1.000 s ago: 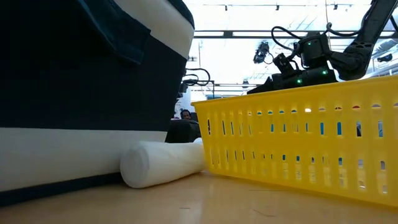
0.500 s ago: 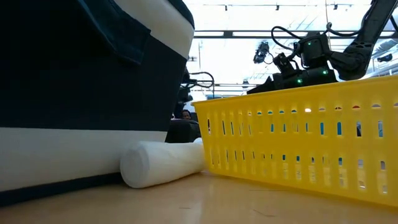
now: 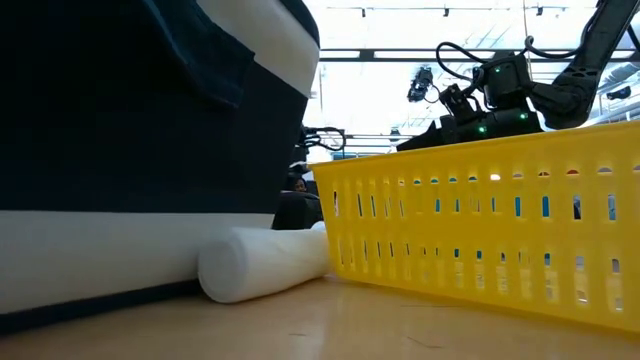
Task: Pick & place medical supplies in basket/bin
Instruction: Put the top white gauze into the yellow bin
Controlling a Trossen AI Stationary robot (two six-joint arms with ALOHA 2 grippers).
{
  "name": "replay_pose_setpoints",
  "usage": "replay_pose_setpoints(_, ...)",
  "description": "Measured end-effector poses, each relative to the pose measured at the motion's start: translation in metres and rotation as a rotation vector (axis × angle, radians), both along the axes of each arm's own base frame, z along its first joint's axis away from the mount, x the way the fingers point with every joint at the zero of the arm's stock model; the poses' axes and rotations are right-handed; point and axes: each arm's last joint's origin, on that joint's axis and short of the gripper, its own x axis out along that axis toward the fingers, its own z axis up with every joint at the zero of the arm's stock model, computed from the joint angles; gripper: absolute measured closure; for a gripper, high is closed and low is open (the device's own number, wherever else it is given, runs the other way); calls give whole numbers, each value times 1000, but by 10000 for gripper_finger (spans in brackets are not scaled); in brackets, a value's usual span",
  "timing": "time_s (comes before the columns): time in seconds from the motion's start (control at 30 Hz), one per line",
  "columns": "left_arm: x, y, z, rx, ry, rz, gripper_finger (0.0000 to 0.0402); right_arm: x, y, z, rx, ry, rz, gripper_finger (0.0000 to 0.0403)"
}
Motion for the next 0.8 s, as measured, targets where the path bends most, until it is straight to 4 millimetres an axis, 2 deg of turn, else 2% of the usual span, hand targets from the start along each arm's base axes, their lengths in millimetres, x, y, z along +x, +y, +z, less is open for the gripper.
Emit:
replay_pose_setpoints(0.17,1,2,-8,-26,5,64,218,0,0,0,0,0,0,170)
replay_pose_setpoints(0.23,2,3,-17,-42,30,79,209,0,0,0,0,0,0,170)
replay_pose_setpoints(0.43,4,5,-32,-72,50,103,205,0,0,0,3,-1,0,170)
replay_pose_setpoints(0.8,9,0,-27,-29,60,109,223,0,0,0,-1,0,1,170)
